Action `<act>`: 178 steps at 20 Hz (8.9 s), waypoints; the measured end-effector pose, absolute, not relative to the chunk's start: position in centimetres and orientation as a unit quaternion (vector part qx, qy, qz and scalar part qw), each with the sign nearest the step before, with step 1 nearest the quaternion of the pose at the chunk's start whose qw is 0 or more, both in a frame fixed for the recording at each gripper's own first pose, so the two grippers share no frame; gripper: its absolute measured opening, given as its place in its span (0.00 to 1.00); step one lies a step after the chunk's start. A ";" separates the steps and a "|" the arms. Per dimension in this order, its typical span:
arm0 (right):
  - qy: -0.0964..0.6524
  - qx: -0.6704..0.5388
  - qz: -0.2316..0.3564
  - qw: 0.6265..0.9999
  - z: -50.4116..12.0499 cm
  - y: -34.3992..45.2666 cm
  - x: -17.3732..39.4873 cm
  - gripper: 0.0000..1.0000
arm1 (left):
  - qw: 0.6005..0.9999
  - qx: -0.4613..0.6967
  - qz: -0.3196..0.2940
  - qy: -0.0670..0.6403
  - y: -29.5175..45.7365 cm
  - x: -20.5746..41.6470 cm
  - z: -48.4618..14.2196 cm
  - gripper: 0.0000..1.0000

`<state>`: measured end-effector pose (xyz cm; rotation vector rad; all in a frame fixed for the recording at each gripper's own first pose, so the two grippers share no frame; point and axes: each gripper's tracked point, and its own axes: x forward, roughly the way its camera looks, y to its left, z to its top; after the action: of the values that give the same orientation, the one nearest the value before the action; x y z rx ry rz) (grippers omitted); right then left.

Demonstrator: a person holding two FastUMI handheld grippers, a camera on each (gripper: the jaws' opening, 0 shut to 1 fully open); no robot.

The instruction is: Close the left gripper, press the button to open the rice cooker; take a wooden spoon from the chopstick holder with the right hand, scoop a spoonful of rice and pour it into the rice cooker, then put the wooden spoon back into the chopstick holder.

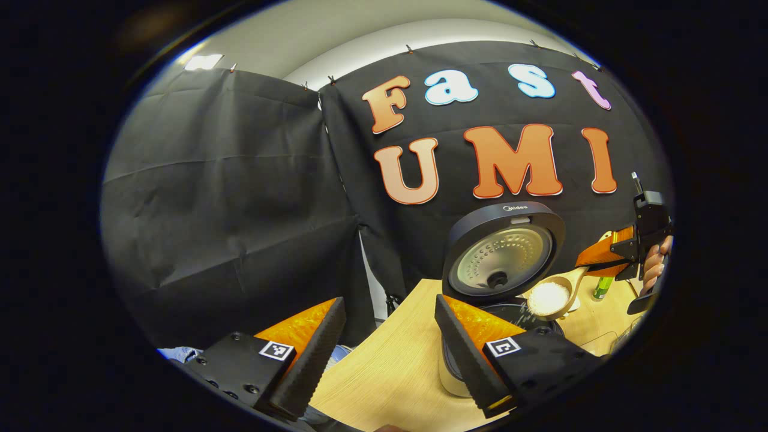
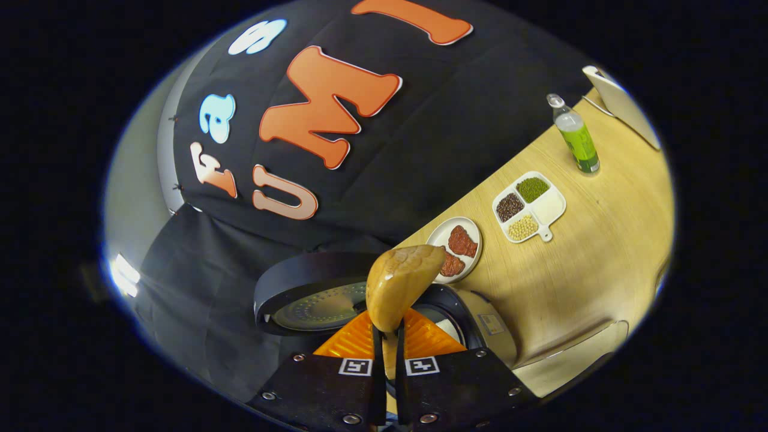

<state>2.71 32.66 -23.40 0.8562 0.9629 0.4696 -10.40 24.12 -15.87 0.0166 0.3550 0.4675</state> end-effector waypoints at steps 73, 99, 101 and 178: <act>0.342 0.125 0.046 0.930 -24.6 -0.5 -1.5 0.07 | 0.979 0.021 0.119 0.165 10.2 -4.4 -14.6 1.00; 0.493 0.238 -0.066 0.834 -34.4 -4.2 -9.7 0.22 | 0.982 0.058 0.105 0.143 10.4 -1.1 -12.0 1.00; 0.493 0.235 -0.066 0.835 -33.9 -4.6 -9.7 0.30 | 0.984 0.057 0.101 0.138 10.5 -0.4 -11.4 0.96; 0.192 0.032 0.103 0.976 -13.6 4.4 0.7 0.80 | 0.908 -0.067 0.064 0.409 7.2 -0.8 -29.8 0.99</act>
<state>0.74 4.41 -13.58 0.0635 0.3866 0.2078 -0.84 7.21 -29.80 -0.1390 0.8434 0.1329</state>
